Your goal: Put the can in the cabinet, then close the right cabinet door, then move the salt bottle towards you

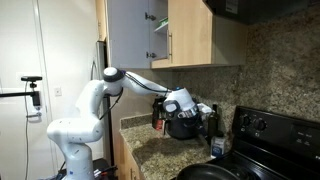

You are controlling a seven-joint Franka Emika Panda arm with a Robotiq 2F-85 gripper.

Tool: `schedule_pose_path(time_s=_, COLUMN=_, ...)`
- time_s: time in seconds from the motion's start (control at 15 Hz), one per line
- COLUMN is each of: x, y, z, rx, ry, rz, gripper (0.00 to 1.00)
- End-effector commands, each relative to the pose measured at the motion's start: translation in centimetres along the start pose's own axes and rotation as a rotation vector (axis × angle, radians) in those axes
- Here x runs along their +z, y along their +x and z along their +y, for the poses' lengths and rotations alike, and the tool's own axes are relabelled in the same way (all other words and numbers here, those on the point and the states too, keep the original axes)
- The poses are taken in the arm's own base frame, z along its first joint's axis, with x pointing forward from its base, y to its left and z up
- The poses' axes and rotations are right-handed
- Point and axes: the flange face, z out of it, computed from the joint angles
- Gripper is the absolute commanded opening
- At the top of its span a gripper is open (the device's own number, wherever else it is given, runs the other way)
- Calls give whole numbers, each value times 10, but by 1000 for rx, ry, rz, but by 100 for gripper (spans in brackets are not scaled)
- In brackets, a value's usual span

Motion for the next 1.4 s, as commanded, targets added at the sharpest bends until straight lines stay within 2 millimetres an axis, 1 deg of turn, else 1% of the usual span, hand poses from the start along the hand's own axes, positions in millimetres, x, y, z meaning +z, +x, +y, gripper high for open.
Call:
schedule_pose_path(time_s=0.0, x=17, y=-56, z=-15, rx=61, ry=-17, rz=-48, gripper=100)
schedule_pose_path(time_s=0.07, x=19, y=-69, z=-22, rx=83, ry=-12, rz=-91, gripper=100)
schedule_pose_path(time_s=0.13, x=12, y=-80, z=-33, rx=114, ry=-10, rz=-138, gripper=100)
schedule_pose_path(time_s=0.2, x=3, y=-86, z=-47, rx=141, ry=0, rz=-168, gripper=100)
schedule_pose_path(time_s=0.27, x=9, y=-68, z=-34, rx=122, ry=-2, rz=-132, gripper=100)
schedule_pose_path(time_s=0.4, x=5, y=-80, z=-48, rx=136, ry=21, rz=-164, gripper=100)
schedule_pose_path(time_s=0.47, x=4, y=-81, z=-50, rx=137, ry=25, rz=-167, gripper=100)
schedule_pose_path(time_s=0.53, x=4, y=-81, z=-49, rx=135, ry=25, rz=-168, gripper=100)
schedule_pose_path(time_s=0.67, x=10, y=-86, z=-37, rx=98, ry=-68, rz=-144, gripper=100)
schedule_pose_path(time_s=0.93, x=36, y=-85, z=-12, rx=78, ry=-109, rz=-46, gripper=100)
schedule_pose_path(time_s=1.0, x=29, y=-78, z=-14, rx=83, ry=-58, rz=-88, gripper=100)
schedule_pose_path(time_s=1.07, x=33, y=-77, z=-8, rx=78, ry=-72, rz=-72, gripper=100)
schedule_pose_path(time_s=1.2, x=36, y=-77, z=-6, rx=75, ry=-81, rz=-62, gripper=100)
schedule_pose_path(time_s=1.27, x=42, y=-70, z=-11, rx=66, ry=-61, rz=-28, gripper=100)
schedule_pose_path(time_s=1.33, x=45, y=-67, z=-13, rx=57, ry=-50, rz=-10, gripper=100)
